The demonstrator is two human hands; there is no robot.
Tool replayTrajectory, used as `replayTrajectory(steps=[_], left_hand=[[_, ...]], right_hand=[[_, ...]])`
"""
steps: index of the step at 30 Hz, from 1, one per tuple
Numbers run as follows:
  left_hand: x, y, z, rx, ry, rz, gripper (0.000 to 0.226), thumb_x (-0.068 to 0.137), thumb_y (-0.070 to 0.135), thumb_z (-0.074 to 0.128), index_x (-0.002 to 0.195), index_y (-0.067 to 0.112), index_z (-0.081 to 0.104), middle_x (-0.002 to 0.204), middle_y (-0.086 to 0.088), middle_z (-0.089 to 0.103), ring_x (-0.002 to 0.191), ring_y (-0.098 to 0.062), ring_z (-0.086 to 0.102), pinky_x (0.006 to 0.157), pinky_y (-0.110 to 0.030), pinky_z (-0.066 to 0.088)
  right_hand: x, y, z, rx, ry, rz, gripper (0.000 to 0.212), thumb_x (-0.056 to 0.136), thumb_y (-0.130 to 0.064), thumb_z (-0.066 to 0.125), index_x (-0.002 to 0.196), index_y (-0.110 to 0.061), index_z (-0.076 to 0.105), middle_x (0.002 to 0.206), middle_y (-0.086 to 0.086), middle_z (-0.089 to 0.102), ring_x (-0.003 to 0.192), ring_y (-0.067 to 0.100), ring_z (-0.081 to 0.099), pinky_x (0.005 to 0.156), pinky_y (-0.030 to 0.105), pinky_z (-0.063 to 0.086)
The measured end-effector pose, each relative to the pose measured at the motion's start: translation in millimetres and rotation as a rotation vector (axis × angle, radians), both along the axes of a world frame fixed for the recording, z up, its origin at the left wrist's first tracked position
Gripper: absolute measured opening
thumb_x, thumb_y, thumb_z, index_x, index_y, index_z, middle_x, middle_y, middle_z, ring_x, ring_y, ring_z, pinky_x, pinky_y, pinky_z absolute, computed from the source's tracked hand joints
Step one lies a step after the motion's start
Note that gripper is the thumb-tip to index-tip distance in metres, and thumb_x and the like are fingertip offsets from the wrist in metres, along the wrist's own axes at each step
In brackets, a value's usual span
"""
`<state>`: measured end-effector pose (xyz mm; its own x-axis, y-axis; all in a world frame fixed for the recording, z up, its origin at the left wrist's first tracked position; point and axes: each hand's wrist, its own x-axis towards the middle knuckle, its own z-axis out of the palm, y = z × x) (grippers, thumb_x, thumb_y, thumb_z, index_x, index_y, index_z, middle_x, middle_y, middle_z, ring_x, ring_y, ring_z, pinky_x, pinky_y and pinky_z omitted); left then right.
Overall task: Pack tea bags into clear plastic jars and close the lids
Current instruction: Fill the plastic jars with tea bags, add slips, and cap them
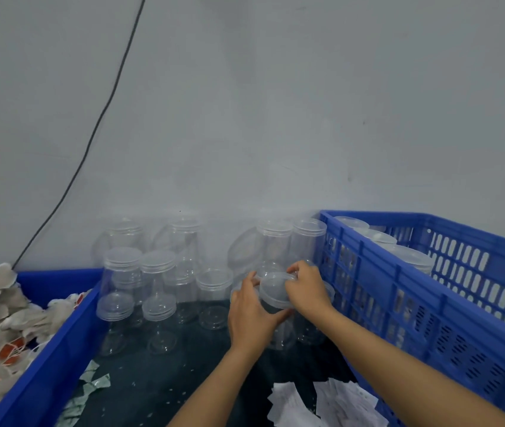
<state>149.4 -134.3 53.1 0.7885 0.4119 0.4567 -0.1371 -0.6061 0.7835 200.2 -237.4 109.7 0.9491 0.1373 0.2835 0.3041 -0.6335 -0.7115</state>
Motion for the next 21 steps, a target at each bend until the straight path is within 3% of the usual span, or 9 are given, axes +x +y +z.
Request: replayTrajectory(steps=[7,12,15,18,21], left_hand=[[-61,4,23,-0.075,-0.089,-0.038,0.101,0.058,0.043,0.088,0.140,0.031,0.031,0.113,0.024,0.040,0.116,-0.011,0.044,0.092,-0.029,0.042],[-116,13,11,-0.150,-0.152,-0.054,0.097,0.060,0.031,0.089,0.137,0.038,0.030,0.116,0.029,0.044,0.116,-0.005,0.047,0.090,-0.021,0.040],[-146,20,2,-0.210,-0.169,-0.058,0.094,0.058,0.023,0.089,0.131,0.043,0.033,0.118,0.027,0.050,0.113,-0.003,0.053,0.087,-0.020,0.045],[-173,25,-9,-0.186,-0.144,-0.032,0.095,0.059,0.024,0.088,0.135,0.037,0.034,0.120,0.022,0.053,0.114,-0.007,0.055,0.095,-0.035,0.049],[-188,32,-19,-0.175,-0.133,-0.011,0.097,0.060,0.027,0.089,0.136,0.041,0.031,0.120,0.023,0.054,0.112,-0.003,0.056,0.098,-0.037,0.048]], right_hand=[[-62,5,28,0.039,-0.011,0.124,0.040,0.086,-0.034,0.063,0.118,-0.020,0.043,0.117,0.002,0.032,0.103,0.025,0.050,0.092,0.042,0.049],[-120,9,13,0.073,0.034,0.291,0.057,0.080,-0.044,0.072,0.120,-0.022,0.038,0.120,0.002,0.030,0.106,0.018,0.046,0.090,0.027,0.045],[-148,17,-3,0.111,0.081,0.332,0.065,0.077,-0.043,0.076,0.125,-0.022,0.039,0.122,0.002,0.030,0.112,0.019,0.047,0.096,0.029,0.045],[-168,28,-20,0.136,0.155,0.347,0.068,0.077,-0.044,0.076,0.127,-0.022,0.037,0.120,-0.001,0.027,0.108,0.016,0.046,0.089,0.023,0.043],[-178,38,-35,0.192,0.240,0.356,0.070,0.079,-0.045,0.073,0.132,-0.023,0.034,0.122,0.000,0.032,0.106,0.015,0.046,0.080,0.020,0.044]])
